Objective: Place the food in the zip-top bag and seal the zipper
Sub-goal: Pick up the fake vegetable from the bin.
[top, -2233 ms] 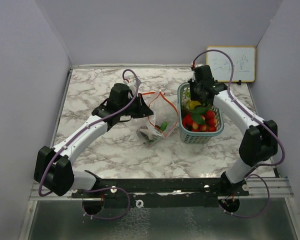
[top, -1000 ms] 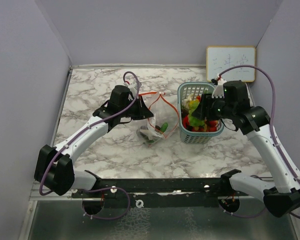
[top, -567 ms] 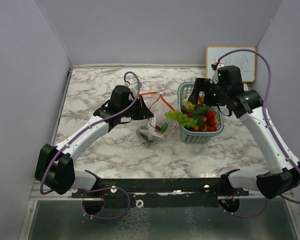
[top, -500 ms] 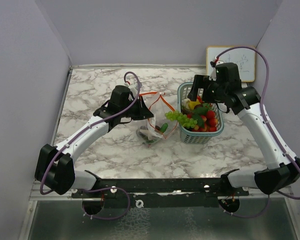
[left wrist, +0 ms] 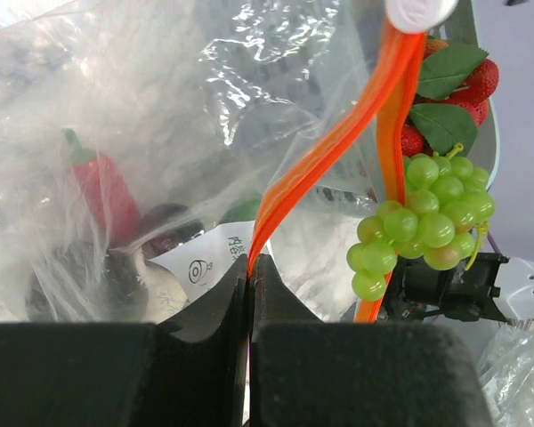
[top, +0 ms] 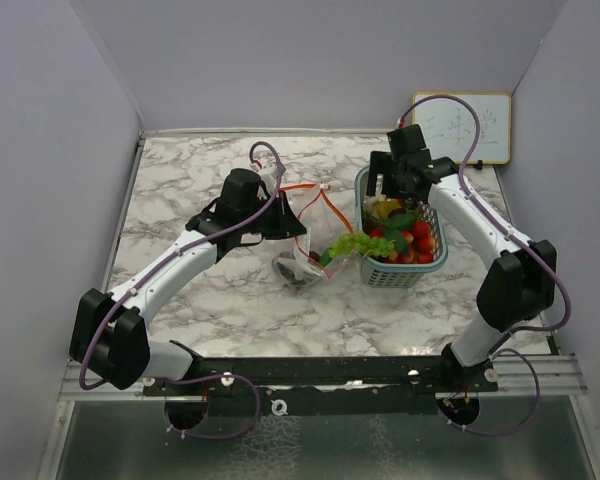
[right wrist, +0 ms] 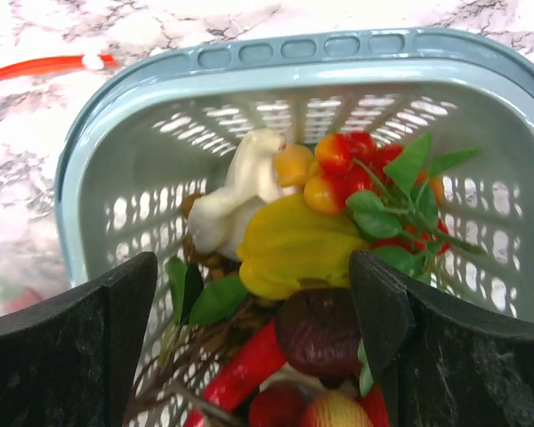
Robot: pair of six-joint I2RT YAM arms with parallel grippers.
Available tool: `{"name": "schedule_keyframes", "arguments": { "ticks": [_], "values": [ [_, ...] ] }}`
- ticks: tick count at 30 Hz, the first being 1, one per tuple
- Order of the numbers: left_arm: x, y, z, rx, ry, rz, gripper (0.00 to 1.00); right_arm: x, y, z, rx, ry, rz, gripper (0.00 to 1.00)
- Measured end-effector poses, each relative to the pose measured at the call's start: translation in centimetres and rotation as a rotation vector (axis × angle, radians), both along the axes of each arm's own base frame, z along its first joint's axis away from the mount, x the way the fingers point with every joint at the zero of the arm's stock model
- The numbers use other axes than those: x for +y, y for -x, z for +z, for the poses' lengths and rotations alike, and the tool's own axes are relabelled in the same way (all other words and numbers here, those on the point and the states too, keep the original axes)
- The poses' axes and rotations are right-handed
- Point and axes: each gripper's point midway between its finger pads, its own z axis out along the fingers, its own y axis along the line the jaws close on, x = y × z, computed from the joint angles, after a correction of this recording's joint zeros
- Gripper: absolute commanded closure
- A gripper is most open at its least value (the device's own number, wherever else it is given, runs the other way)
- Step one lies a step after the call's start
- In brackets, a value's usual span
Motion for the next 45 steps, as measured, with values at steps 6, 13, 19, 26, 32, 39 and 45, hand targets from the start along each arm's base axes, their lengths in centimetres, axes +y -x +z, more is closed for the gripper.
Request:
{"name": "schedule_keyframes", "arguments": {
  "ticks": [6, 13, 19, 26, 32, 39, 45],
  "values": [
    [0.0, -0.2, 0.9, -0.022, -0.005, -0.008, 1.00, 0.0, -1.9, -3.7, 0.037, 0.052, -0.017, 0.16],
    [0.4, -0.4, 1.1, -0.032, -0.035, -0.007, 1.00, -0.4, -2.5, -7.6, 0.077, 0.102, -0.032, 0.29],
    [1.3, -1.3, 2.0, -0.068, -0.072, 0.021, 1.00, -0.6, -3.3, -8.1, 0.039, 0.113, -0.033, 0.88],
    [1.7, -1.6, 2.4, -0.083, -0.085, 0.029, 1.00, -0.7, -3.3, -6.8, 0.005, 0.114, -0.028, 0.98],
    [1.9, -1.1, 2.5, -0.088, -0.081, 0.030, 1.00, -0.5, -2.0, -2.6, -0.053, 0.074, 0.009, 0.98],
    [2.0, -0.9, 2.3, -0.082, -0.072, 0.036, 1.00, 0.4, 0.9, 8.4, -0.287, -0.081, 0.096, 0.98],
    [1.8, -1.1, 2.4, -0.086, -0.061, 0.039, 1.00, 3.9, 3.5, 11.4, -0.318, -0.226, 0.310, 0.98]
  ]
}}
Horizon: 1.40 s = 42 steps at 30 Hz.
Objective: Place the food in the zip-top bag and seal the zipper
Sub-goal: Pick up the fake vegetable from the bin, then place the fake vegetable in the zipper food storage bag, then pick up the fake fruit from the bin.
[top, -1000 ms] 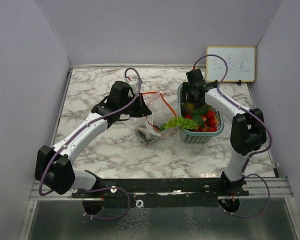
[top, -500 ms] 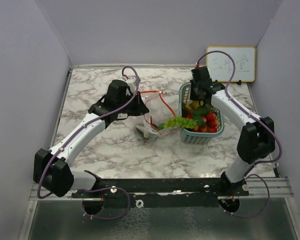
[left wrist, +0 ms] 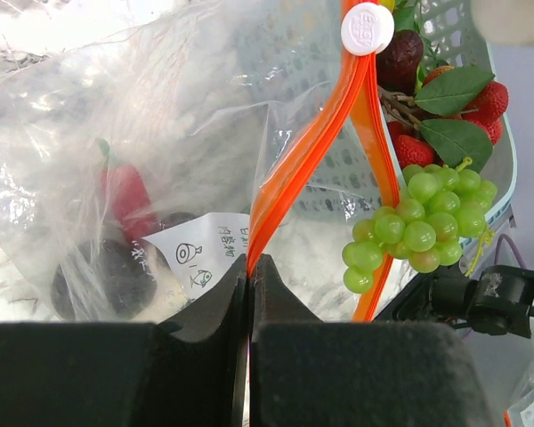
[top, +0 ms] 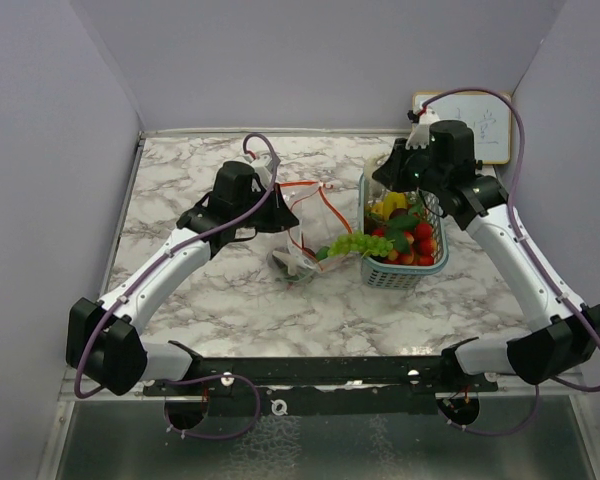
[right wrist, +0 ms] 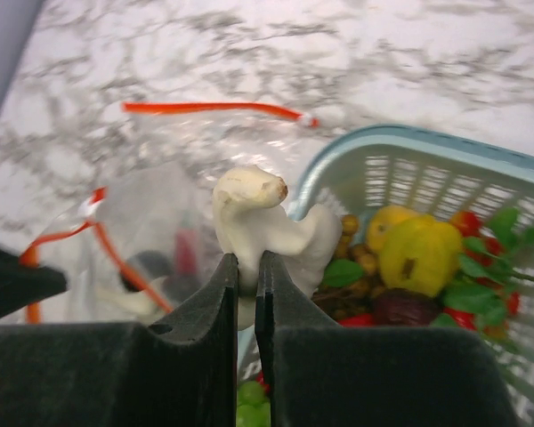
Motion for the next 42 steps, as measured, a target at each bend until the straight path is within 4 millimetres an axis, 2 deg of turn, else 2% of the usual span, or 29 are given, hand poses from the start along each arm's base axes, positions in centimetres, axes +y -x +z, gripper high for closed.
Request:
{"name": "schedule_keyframes", "arguments": {
  "ticks": [5, 9, 10, 12, 14, 15, 17, 18, 20, 21, 23, 25, 30, 34, 36, 38, 40, 42],
  "values": [
    [-0.3, -0.3, -0.2, 0.009, 0.006, -0.005, 1.00, 4.8, 3.6, 1.4, 0.015, -0.137, 0.274, 0.98],
    [-0.5, -0.4, -0.2, 0.012, 0.013, -0.007, 1.00, 8.4, 7.9, 2.0, 0.025, -0.234, 0.482, 0.98],
    [-0.6, -0.4, -0.2, 0.013, 0.014, -0.008, 1.00, 9.0, 8.7, 2.0, 0.030, -0.250, 0.523, 0.98],
    [-0.6, -0.3, -0.2, 0.016, 0.018, -0.011, 1.00, 10.4, 10.2, 1.7, 0.040, -0.271, 0.592, 0.91],
    [-0.6, -0.3, -0.2, 0.018, 0.020, -0.013, 1.00, 11.1, 11.1, 0.6, 0.066, -0.276, 0.626, 0.88],
    [-0.6, -0.3, -0.2, 0.018, 0.020, -0.013, 1.00, 11.3, 11.5, -0.1, 0.085, -0.276, 0.635, 0.84],
    [-0.7, -0.2, -0.2, 0.021, 0.022, -0.013, 1.00, 11.5, 12.0, -1.6, 0.126, -0.270, 0.640, 0.60],
    [-0.7, -0.2, -0.2, 0.021, 0.023, -0.013, 1.00, 11.6, 12.2, -2.3, 0.144, -0.266, 0.639, 0.54],
    [-0.7, -0.2, -0.1, 0.020, 0.023, -0.014, 1.00, 11.7, 12.0, -3.7, 0.176, -0.249, 0.614, 0.40],
    [-0.7, -0.3, 0.0, 0.019, 0.024, -0.014, 1.00, 11.7, 11.8, -4.0, 0.181, -0.243, 0.605, 0.30],
    [-0.7, -0.3, 0.1, 0.017, 0.025, -0.014, 1.00, 11.6, 11.4, -4.5, 0.181, -0.224, 0.575, 0.13],
    [-0.7, -0.2, 0.1, 0.019, 0.024, -0.014, 1.00, 11.3, 10.8, -4.4, 0.170, -0.205, 0.544, 0.00],
    [-0.7, -0.2, 0.1, 0.019, 0.024, -0.014, 1.00, 9.9, 8.5, -2.3, 0.098, -0.144, 0.415, 0.01],
    [-0.7, -0.2, 0.2, 0.016, 0.025, -0.014, 1.00, 7.2, 5.7, -0.3, 0.044, -0.066, 0.215, 0.00],
    [-0.6, -0.1, 0.4, 0.013, 0.026, -0.014, 1.00, 5.5, 3.8, 0.1, 0.035, -0.018, 0.091, 0.03],
    [-0.6, -0.1, 0.5, 0.011, 0.026, -0.014, 1.00, 3.9, 2.4, -0.9, 0.064, 0.032, -0.017, 0.13],
    [-0.5, 0.0, 0.5, 0.010, 0.022, -0.016, 1.00, 2.3, 1.3, -2.7, 0.112, 0.086, -0.106, 0.28],
    [-0.4, 0.1, 0.4, 0.009, 0.017, -0.018, 1.00, 0.8, 0.5, -5.0, 0.170, 0.145, -0.175, 0.32]
  ]
}}
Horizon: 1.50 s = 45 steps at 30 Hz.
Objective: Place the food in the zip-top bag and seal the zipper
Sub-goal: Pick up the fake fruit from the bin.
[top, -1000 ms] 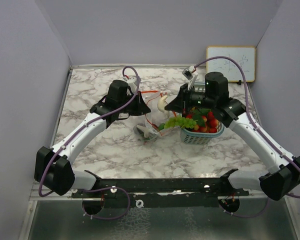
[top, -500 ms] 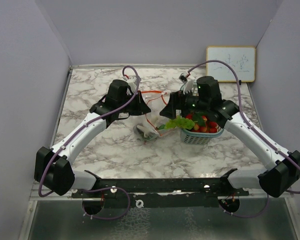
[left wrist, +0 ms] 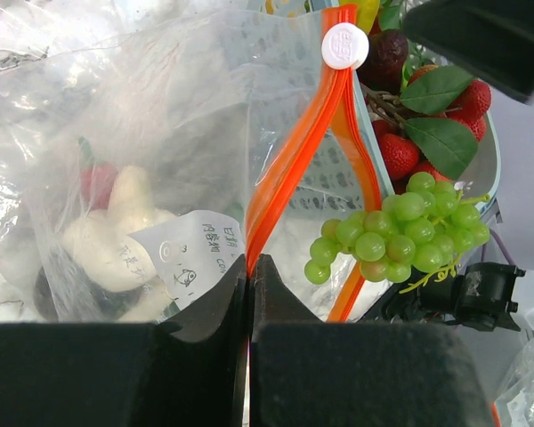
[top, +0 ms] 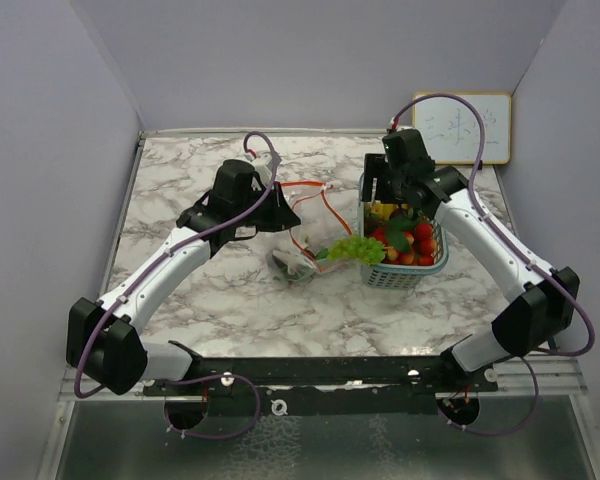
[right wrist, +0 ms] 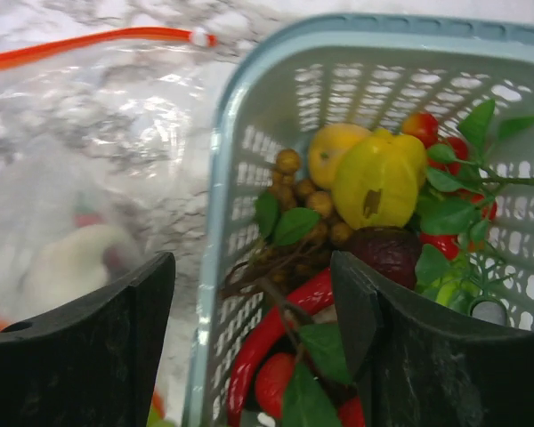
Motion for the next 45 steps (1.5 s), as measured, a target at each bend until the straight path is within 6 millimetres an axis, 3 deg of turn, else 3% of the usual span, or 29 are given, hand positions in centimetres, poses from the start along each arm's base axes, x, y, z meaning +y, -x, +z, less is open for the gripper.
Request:
{"name": "schedule_keyframes", "arguments": {
  "ticks": [5, 12, 20, 21, 23, 24, 26, 29, 32, 34, 41, 45],
  "values": [
    [0.2, 0.0, 0.2, -0.014, -0.008, 0.000, 1.00, -2.7, -1.4, -4.8, 0.122, 0.093, -0.109, 0.31],
    [0.5, -0.2, 1.0, -0.036, -0.024, 0.010, 1.00, -5.3, -2.3, -8.9, 0.210, 0.165, -0.187, 0.27],
    [1.1, -0.2, 0.9, -0.038, -0.048, 0.023, 1.00, -6.9, -2.8, -15.5, 0.318, 0.222, -0.222, 0.23],
    [1.1, -0.3, 1.0, -0.040, -0.049, 0.025, 1.00, -6.8, -2.8, -16.6, 0.329, 0.223, -0.220, 0.30],
    [1.1, -0.4, 1.2, -0.045, -0.048, 0.026, 1.00, -6.6, -3.0, -17.4, 0.327, 0.216, -0.218, 0.60],
    [1.1, -0.4, 1.2, -0.046, -0.049, 0.026, 1.00, -6.6, -3.1, -17.6, 0.324, 0.216, -0.214, 0.70],
    [1.1, -0.4, 1.2, -0.044, -0.051, 0.027, 1.00, -6.8, -3.1, -17.8, 0.323, 0.210, -0.224, 0.78],
    [1.2, -0.3, 1.1, -0.043, -0.052, 0.028, 1.00, -7.1, -3.0, -17.6, 0.313, 0.210, -0.223, 0.81],
    [1.2, -0.3, 1.1, -0.043, -0.052, 0.028, 1.00, -7.2, -2.8, -16.1, 0.279, 0.210, -0.201, 0.81],
    [1.2, -0.4, 1.1, -0.043, -0.052, 0.030, 1.00, -7.1, -2.5, -13.9, 0.238, 0.194, -0.175, 0.81],
    [1.1, -0.4, 1.2, -0.041, -0.044, 0.036, 1.00, -5.0, -0.9, -2.9, -0.003, 0.024, -0.027, 0.82],
    [1.0, -0.5, 1.4, -0.041, -0.035, 0.041, 1.00, -3.0, 0.3, -0.2, -0.045, -0.058, 0.098, 0.81]
  ]
}}
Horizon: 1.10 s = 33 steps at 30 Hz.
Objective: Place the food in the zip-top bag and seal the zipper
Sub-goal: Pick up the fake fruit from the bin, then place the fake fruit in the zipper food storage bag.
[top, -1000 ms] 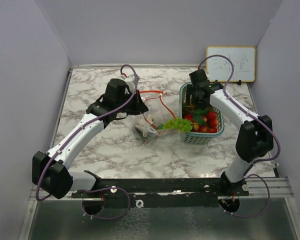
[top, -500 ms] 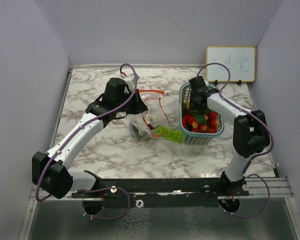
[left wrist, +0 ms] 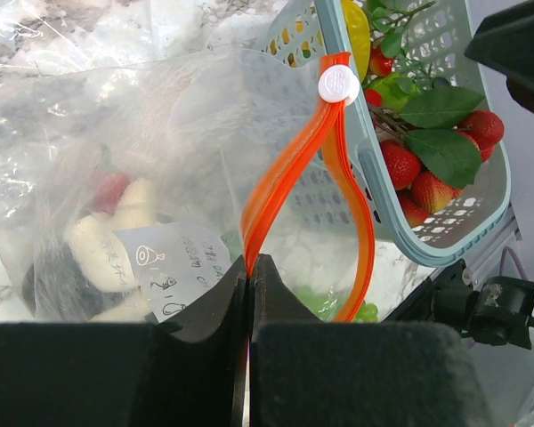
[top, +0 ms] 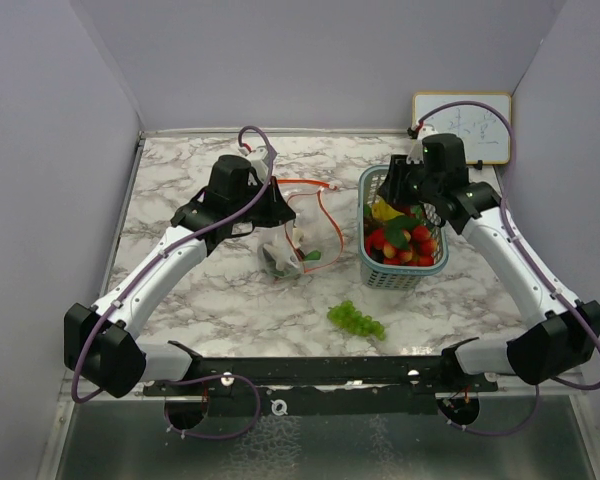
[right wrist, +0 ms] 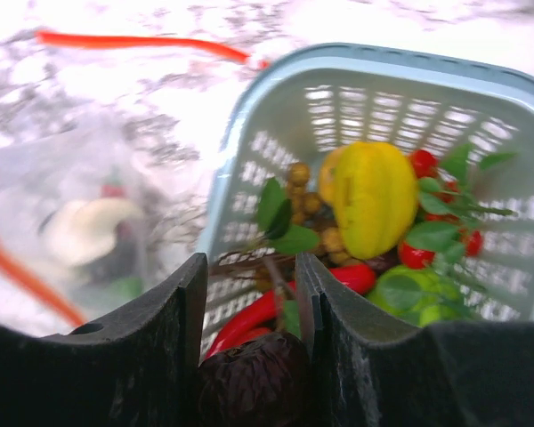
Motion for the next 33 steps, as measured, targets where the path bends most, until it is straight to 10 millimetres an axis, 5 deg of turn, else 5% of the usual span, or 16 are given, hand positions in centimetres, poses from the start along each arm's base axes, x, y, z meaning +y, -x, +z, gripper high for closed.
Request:
{"name": "schedule_keyframes", "arguments": {
  "ticks": [12, 19, 24, 27, 32, 33],
  "values": [
    [-0.7, -0.5, 0.1, 0.006, 0.034, -0.003, 1.00, 9.6, 7.1, 5.8, -0.027, -0.403, 0.565, 0.77],
    [-1.0, -0.5, 0.4, 0.006, 0.054, -0.009, 1.00, 14.5, 10.9, 5.7, 0.005, -0.519, 0.718, 0.71],
    [-1.1, -0.5, 0.4, 0.009, 0.066, -0.010, 1.00, 18.4, 11.8, 4.3, 0.025, -0.528, 0.727, 0.64],
    [-1.1, -0.4, 0.0, 0.019, 0.068, -0.007, 1.00, 18.7, 10.4, 2.1, 0.042, -0.518, 0.632, 0.47],
    [-1.1, -0.2, -0.5, 0.032, 0.067, -0.004, 1.00, 17.9, 7.7, -0.8, 0.058, -0.469, 0.469, 0.02],
    [-1.1, -0.2, -0.5, 0.032, 0.068, -0.004, 1.00, 17.8, 7.4, -0.9, 0.052, -0.464, 0.454, 0.00]
  ]
}}
